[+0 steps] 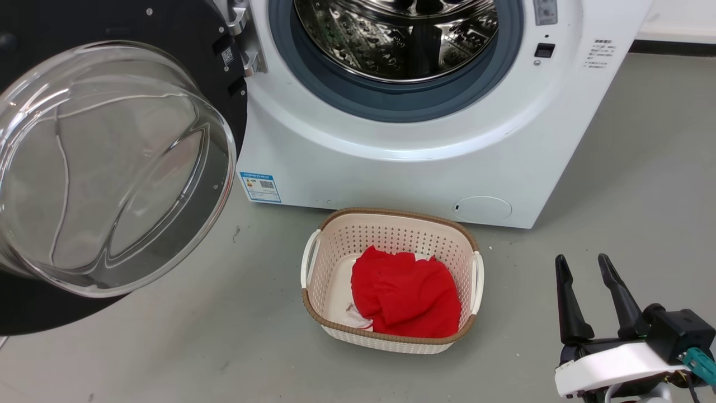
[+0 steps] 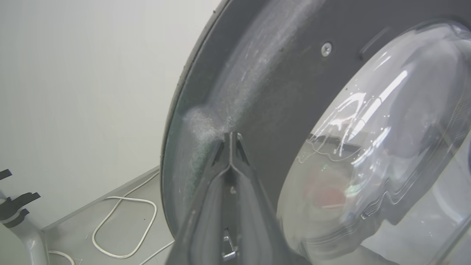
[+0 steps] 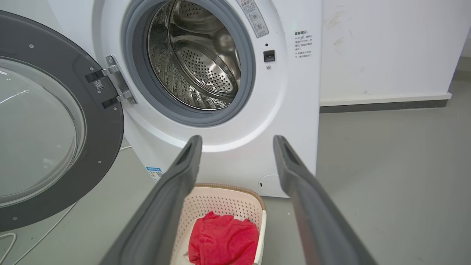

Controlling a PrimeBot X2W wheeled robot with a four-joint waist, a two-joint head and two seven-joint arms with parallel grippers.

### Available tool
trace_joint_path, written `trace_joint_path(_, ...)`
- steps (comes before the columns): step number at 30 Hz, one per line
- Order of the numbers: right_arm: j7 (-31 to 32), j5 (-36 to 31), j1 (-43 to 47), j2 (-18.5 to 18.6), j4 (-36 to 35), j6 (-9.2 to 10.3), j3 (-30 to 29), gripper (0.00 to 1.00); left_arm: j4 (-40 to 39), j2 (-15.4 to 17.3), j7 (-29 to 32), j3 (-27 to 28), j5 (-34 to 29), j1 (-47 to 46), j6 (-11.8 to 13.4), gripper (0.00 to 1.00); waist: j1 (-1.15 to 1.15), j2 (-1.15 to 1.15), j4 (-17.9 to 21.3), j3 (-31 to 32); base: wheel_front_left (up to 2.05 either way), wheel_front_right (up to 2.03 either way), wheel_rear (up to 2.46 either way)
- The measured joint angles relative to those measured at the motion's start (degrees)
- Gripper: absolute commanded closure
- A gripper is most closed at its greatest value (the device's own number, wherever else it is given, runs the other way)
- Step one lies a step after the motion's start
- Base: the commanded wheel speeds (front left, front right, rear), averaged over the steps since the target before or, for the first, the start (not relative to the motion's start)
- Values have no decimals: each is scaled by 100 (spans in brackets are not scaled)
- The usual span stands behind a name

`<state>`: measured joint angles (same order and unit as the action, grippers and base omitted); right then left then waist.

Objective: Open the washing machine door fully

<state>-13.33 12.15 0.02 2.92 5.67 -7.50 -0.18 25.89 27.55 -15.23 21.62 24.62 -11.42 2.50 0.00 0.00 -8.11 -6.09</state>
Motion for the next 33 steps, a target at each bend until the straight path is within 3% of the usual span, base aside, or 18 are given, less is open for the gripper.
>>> trace_joint_path(5,-32,0,13,0,52,-1,-32,0,-492,-403,2,350,-289,510,-110,100,0,0,58,134,0,0,0)
trace_joint_path(9,-52,-16,83,0,44,-1,-122,0,-1066,-960,2,453,-533,1095,-264,100,0,0,69,245,0,0,0)
trace_joint_path(11,-59,-38,133,0,36,0,-175,0,-1360,-1251,11,379,-708,1321,-335,45,0,0,29,264,0,0,0)
trace_joint_path(12,-59,-58,134,0,37,0,-188,0,-1497,-1413,12,331,-769,1411,-360,0,0,0,5,278,0,0,0)
trace_joint_path(16,-46,-112,135,-1,9,-1,-196,0,-2016,-1953,16,51,-1106,1721,-486,0,0,0,-60,345,0,0,0)
trace_joint_path(19,-25,-164,136,-1,-25,-1,-181,0,-2279,-2145,16,-177,-1273,1819,-616,0,0,0,-75,391,0,0,0)
trace_joint_path(25,27,-347,138,-1,-145,-1,-86,0,-2582,-2358,16,-962,-1584,1890,-808,0,0,0,44,455,0,0,0)
trace_joint_path(33,129,-505,163,-1,-241,-1,-64,0,-2507,-2376,16,-1815,-1714,1484,-949,0,0,0,409,523,0,0,0)
